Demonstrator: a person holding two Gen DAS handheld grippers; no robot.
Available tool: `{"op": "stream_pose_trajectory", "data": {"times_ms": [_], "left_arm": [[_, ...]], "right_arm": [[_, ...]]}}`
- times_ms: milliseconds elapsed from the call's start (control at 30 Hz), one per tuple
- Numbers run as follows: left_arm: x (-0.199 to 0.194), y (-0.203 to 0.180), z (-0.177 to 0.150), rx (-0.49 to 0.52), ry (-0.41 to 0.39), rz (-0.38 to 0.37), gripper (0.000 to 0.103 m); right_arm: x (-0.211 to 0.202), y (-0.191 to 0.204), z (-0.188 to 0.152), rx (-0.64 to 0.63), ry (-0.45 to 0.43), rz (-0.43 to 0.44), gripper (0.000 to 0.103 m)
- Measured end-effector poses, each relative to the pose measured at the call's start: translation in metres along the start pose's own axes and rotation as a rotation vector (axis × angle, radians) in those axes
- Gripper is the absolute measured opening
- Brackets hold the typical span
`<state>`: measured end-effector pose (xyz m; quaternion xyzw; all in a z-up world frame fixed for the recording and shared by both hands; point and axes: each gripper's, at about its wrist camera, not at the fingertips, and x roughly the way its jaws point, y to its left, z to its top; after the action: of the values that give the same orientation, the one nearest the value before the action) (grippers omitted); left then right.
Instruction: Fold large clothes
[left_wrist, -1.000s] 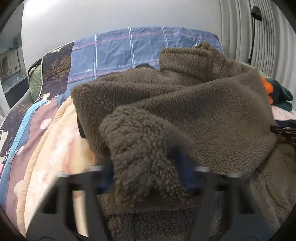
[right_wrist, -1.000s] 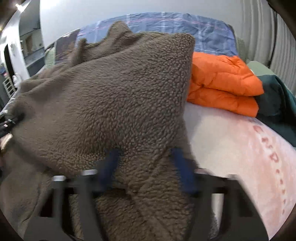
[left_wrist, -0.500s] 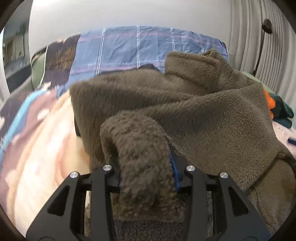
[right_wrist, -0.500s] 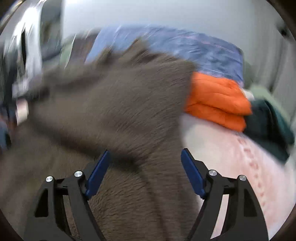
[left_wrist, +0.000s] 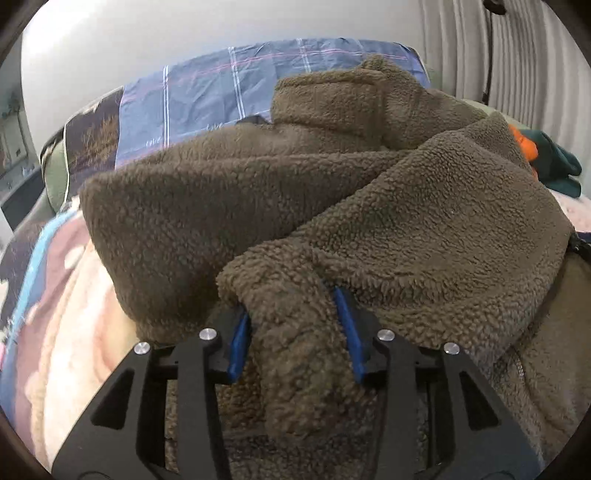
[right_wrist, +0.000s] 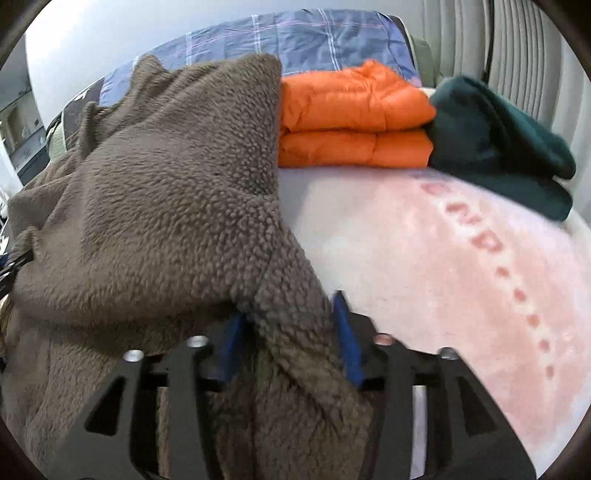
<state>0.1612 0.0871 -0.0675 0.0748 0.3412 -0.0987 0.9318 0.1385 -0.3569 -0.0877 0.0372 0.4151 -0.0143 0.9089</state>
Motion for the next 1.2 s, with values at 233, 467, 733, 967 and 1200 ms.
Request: {"op": "stream_pose_trajectory", "data": {"times_ms": [233, 467, 733, 967, 1200], "left_arm": [[-0.051, 0.014, 0.023, -0.055, -0.163, -0.054, 0.031], [-0.072, -0.011, 0.053, 0.165, -0.308, 0.133, 0.036], [0.005, 0.021, 0.009, 0.078, -0.007, 0.172, 0.067], [-0.041, 0.015, -0.001, 0.093, -0.045, 0.165, 0.076], [-0.083, 0.061, -0.070, -0.067, 0.093, 0.012, 0.086]], "right_arm": [[-0.050, -0.006, 0.032, 0.045, -0.106, 0.188, 0.077], [-0.015, 0.050, 0.068, -0.104, -0.175, 0.200, 0.077], [0.055, 0.058, 0.047, -0.143, -0.056, 0.025, 0.080], [0.040, 0.052, 0.036, -0.129, -0.068, 0.035, 0.081], [-0.020, -0.015, 0.006, -0.040, -0.060, 0.048, 0.081]]}}
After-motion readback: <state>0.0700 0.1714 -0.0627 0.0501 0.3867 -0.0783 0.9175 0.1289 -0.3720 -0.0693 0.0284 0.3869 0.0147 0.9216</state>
